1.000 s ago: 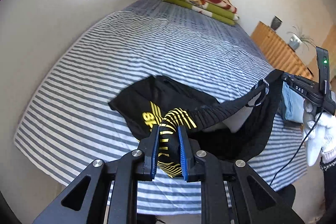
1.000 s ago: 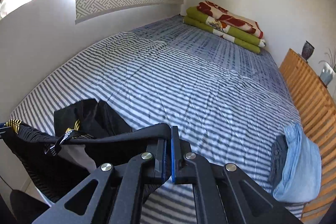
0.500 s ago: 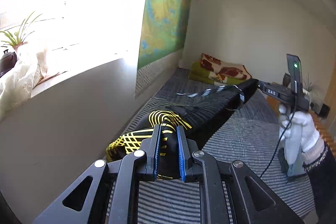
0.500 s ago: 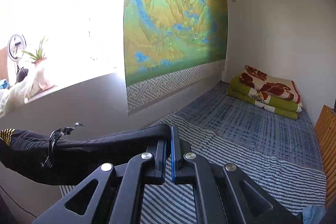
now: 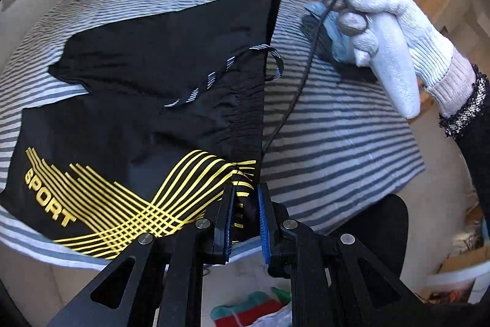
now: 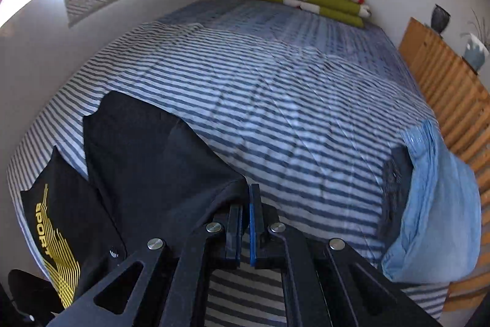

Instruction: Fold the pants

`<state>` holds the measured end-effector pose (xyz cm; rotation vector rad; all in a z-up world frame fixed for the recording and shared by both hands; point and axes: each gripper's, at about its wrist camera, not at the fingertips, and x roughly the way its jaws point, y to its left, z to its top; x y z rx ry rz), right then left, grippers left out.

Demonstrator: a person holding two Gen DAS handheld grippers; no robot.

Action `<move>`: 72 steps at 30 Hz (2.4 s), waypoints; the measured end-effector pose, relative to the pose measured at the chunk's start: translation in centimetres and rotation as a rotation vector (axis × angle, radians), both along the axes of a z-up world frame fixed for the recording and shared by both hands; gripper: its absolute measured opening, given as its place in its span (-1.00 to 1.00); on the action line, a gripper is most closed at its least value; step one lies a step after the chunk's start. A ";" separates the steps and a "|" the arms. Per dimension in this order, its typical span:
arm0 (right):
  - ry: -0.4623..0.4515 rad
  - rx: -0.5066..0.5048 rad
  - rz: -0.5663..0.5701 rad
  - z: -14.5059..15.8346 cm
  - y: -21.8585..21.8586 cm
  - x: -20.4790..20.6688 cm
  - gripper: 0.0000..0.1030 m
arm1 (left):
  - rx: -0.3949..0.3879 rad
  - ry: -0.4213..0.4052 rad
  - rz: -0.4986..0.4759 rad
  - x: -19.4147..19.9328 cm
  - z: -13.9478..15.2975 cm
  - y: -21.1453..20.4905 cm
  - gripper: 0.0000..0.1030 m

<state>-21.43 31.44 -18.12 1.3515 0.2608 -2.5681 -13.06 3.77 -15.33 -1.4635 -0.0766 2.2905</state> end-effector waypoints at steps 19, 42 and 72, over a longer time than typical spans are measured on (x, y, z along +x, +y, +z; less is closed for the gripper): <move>-0.045 -0.025 -0.155 0.5 14.8 6.4 -0.26 | 0.094 0.046 -0.241 3.2 4.8 6.1 0.00; -0.130 -0.208 -0.209 -2.9 15.4 12.7 -0.15 | -0.042 0.115 0.237 -11.8 9.6 -21.4 0.00; -0.184 -0.333 -0.394 -13.5 13.9 -0.1 -0.53 | -0.124 -0.064 0.247 -43.7 -10.7 -11.7 -0.96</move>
